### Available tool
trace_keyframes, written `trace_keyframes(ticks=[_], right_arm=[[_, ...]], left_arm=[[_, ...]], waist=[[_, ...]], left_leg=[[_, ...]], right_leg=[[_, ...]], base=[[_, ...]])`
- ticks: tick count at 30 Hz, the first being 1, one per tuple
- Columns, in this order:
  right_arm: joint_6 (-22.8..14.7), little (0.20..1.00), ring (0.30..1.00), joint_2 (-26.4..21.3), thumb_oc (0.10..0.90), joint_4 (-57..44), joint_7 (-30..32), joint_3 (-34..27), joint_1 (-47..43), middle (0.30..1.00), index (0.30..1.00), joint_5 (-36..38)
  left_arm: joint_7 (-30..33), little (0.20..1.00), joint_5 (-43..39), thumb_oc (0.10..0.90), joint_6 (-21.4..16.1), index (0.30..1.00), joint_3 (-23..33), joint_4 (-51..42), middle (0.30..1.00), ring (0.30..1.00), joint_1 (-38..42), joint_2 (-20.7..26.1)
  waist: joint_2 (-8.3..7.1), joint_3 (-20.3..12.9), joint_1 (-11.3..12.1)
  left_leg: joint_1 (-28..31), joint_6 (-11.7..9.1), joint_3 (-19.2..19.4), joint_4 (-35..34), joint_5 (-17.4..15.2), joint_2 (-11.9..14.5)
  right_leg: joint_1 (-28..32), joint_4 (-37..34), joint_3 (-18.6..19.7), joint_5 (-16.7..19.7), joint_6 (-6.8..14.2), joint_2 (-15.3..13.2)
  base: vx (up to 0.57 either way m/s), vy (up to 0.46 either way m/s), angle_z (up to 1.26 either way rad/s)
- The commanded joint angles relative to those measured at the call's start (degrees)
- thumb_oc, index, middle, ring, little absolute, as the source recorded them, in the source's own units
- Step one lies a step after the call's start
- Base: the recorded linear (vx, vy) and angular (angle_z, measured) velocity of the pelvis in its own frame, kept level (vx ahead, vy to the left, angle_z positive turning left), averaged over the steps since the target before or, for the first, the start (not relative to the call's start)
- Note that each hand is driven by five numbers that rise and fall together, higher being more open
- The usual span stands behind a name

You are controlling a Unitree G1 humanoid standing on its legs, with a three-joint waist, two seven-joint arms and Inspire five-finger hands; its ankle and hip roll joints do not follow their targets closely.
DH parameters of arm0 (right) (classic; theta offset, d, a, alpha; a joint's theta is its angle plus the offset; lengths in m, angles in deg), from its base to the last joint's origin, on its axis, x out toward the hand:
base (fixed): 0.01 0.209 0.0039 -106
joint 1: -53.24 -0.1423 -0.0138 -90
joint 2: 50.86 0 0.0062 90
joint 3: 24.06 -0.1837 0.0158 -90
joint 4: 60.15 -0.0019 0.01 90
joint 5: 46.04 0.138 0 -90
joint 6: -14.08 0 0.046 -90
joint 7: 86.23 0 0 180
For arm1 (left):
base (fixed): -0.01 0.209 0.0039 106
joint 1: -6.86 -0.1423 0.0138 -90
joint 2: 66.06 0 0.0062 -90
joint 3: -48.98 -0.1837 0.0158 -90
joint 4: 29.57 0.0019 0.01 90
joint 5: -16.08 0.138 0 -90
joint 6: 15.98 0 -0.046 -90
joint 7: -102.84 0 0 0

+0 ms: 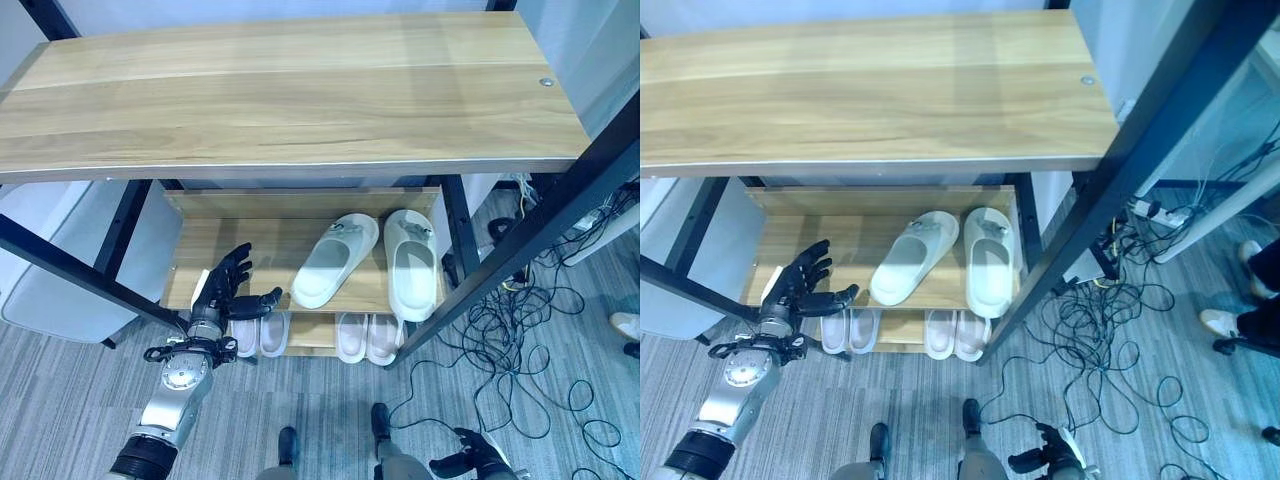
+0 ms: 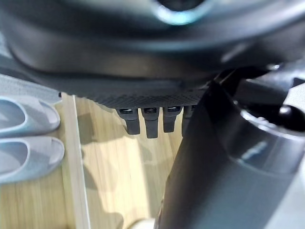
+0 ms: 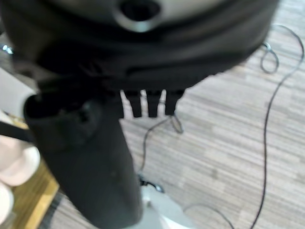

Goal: Arrange the slippers neatly on the shoe rack.

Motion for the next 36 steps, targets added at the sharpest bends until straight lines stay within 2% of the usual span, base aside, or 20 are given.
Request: trace_keyframes(ticks=[1, 13, 25, 36], right_arm=[[0.12, 0.9, 0.9, -2.35, 0.8, 1.8, 0.18, 0.37, 1.74, 0.9, 0.9, -1.21], [-0.07, 0.9, 0.9, -1.89, 0.8, 1.71, 0.4, 0.8, 1.77, 0.9, 0.9, -1.36], [-0.04, 0.9, 0.9, -1.68, 0.8, 1.84, 1.13, 1.54, 1.35, 0.9, 0.9, -1.03], [-0.16, 0.9, 0.9, -1.14, 0.8, 1.89, 2.17, 2.31, 1.16, 0.9, 0.9, -0.37]], left_arm=[[-1.2, 0.9, -1.29, 0.8, -4.4, 0.9, 0.73, -6.16, 0.9, 0.9, 3.62, 0.29], [-4.42, 0.9, -2.6, 0.8, -3.2, 0.9, -3.51, -11.31, 0.9, 0.9, 1.07, -1.61], [-4.55, 0.9, -3.11, 0.8, -2.45, 0.9, -7.72, -10.05, 0.9, 0.9, 3.28, -3.69], [-4.9, 0.9, -3.48, 0.8, -1.87, 0.9, -13.72, -9.73, 0.9, 0.9, 6.68, -6.01]], waist=[[-1.39, -2.3, 1.04], [-1.18, -2.01, 1.36], [-1.21, -1.79, 0.94], [-1.36, -1.25, 0.41]], left_leg=[[-2.47, 1.16, -0.63, 0.16, -2.84, -2.9], [-2.32, 1.27, -0.86, 0.16, -2.63, -2.85], [-2.6, 1.33, -1.07, 0.16, -2.52, -2.83], [-2.79, 1.43, -0.95, 0.16, -2.62, -2.8]], right_leg=[[-0.36, 4.34, -3.07, -7.15, 3.26, -1.3], [-0.6, 5.6, -3.32, -7.68, 3.01, -1.24], [-1.11, 6.08, -3.53, -7.77, 2.86, -1.2], [-1.54, 6.32, -3.4, -7.75, 2.92, -1.12]], base=[[0.0, 0.0, 0.0], [0.0, 0.0, 0.0], [0.0, -0.002, 0.01], [0.0, -0.002, 0.01]])
